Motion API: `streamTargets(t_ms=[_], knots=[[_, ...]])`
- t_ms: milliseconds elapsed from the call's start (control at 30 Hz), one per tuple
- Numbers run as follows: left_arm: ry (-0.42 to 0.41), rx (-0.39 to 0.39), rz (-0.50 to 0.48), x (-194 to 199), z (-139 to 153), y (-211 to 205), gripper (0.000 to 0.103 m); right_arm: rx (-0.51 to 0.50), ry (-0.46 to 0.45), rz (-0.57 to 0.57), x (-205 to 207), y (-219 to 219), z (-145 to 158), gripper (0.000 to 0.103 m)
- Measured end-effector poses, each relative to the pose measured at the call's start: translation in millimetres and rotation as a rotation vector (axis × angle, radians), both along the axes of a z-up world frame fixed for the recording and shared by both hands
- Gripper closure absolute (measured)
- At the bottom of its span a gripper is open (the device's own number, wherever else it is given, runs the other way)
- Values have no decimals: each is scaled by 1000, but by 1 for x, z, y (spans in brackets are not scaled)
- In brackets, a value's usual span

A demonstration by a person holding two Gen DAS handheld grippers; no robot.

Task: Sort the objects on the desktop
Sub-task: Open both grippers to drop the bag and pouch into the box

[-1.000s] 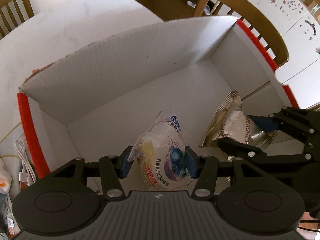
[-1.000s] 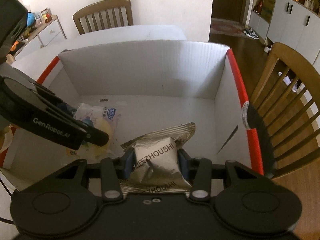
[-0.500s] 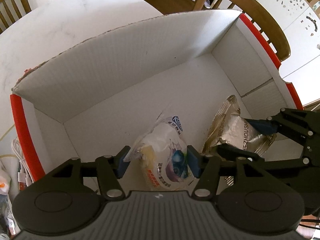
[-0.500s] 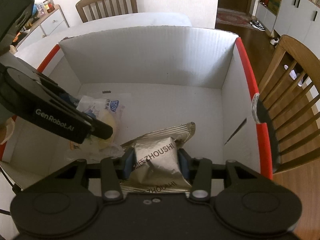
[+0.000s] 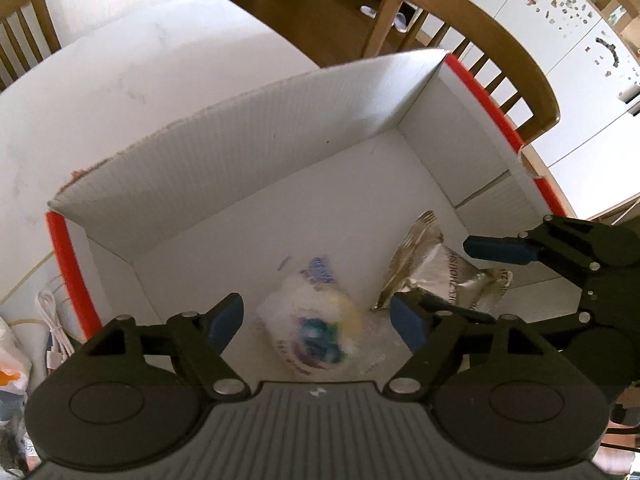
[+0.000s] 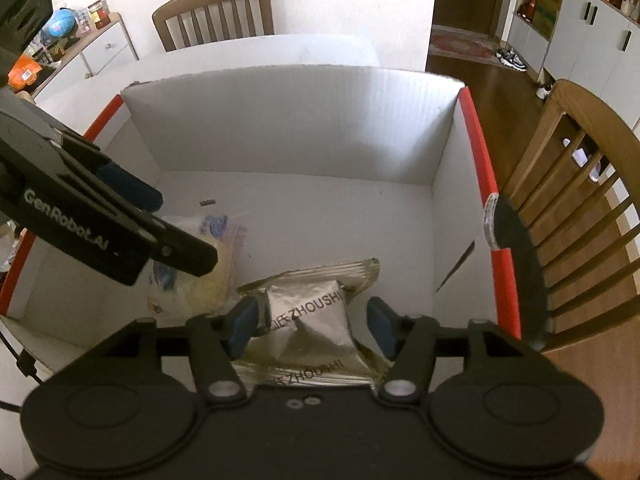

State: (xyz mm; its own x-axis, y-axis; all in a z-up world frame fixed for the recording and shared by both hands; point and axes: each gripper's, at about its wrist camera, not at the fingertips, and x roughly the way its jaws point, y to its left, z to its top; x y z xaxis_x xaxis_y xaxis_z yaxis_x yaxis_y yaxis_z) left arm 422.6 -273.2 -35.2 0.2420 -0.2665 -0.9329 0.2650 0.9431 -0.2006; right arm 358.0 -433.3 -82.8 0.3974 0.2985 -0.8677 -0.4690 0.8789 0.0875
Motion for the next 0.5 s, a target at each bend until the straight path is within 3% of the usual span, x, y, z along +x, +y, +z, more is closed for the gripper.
streamTargets(t_ms=[500], knots=[[-109, -77, 17, -27, 42, 22, 18, 73, -65, -8, -24, -9, 41, 41]])
